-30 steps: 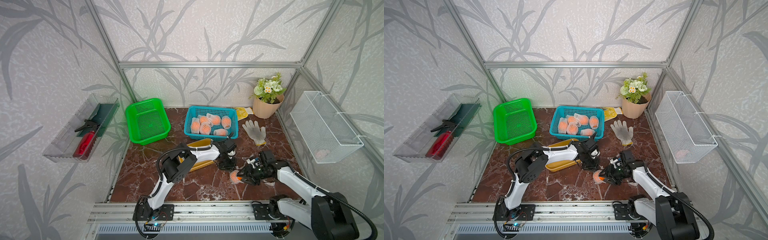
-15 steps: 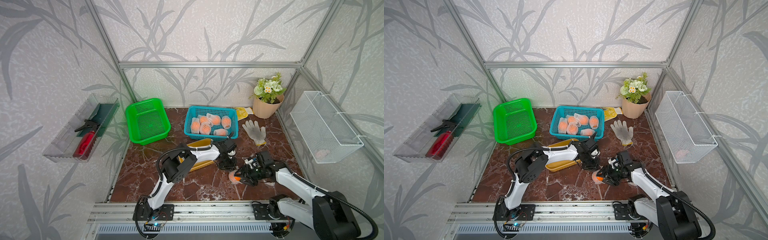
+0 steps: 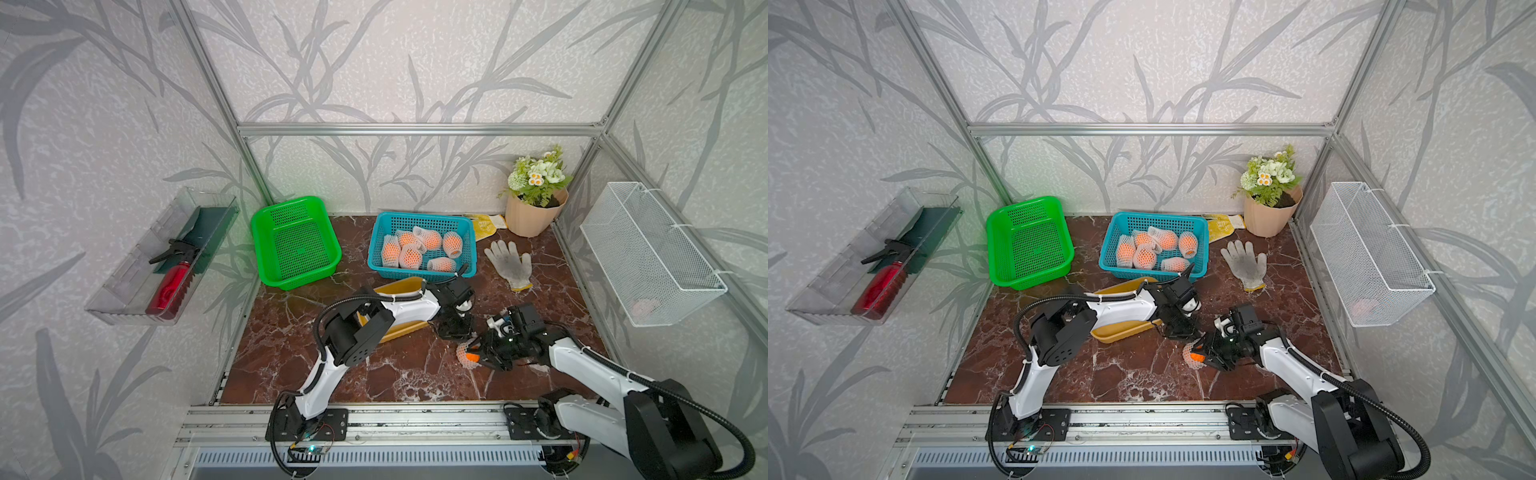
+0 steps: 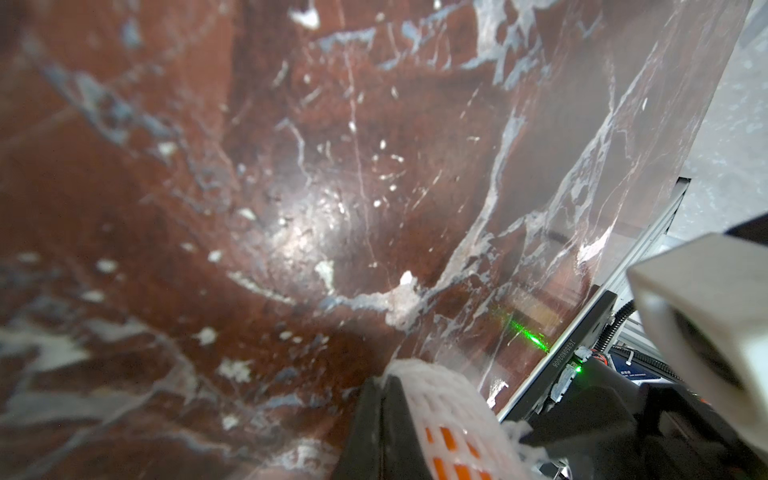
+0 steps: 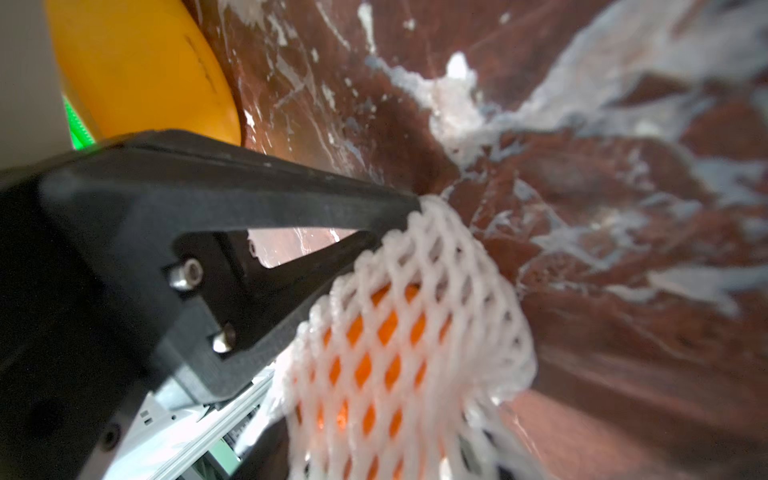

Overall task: Remove foam nets from oranges
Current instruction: Remove the foam net from the orange.

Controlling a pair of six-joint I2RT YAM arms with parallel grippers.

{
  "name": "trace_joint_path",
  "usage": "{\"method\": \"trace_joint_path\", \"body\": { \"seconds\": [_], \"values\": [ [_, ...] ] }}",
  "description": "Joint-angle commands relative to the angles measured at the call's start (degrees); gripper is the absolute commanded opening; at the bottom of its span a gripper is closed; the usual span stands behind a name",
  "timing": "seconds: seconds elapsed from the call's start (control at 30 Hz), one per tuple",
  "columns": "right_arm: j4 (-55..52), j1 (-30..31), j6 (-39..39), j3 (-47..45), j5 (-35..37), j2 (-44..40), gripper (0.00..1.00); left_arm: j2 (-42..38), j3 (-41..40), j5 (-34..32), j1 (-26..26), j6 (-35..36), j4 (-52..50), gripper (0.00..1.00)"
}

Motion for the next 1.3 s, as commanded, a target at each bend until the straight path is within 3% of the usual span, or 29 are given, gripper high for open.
{"method": "trace_joint_path", "body": {
  "seconds": [0.0,0.33,0.6,0.9,1.27],
  "values": [
    [-3.6,-0.1,-0.23,0.11,7.32,-1.56,0.41,1.68,0.31,1.6,-1.54,-0.37,-1.03,0.0],
    [-17.68,-0.58,-5.23,4.7,7.4,-7.49,0.37,1.61,0.05,1.2,-0.66,-0.72,-0.88,0.0],
    [-29.24,-6.68,-10.69,9.37,10.62,-10.88,0.36,0.57,-0.34,0.46,0.55,-0.64,-1.09,0.0],
    [-34.12,-10.77,-12.9,11.31,12.82,-11.92,0.35,0.05,-0.53,0.55,1.1,-0.24,-1.02,0.0],
    [-34.0,-11.0,-12.88,13.8,22.83,-12.21,0.35,-1.15,0.22,2.75,1.15,-0.72,-0.1,0.0]
  ]
}}
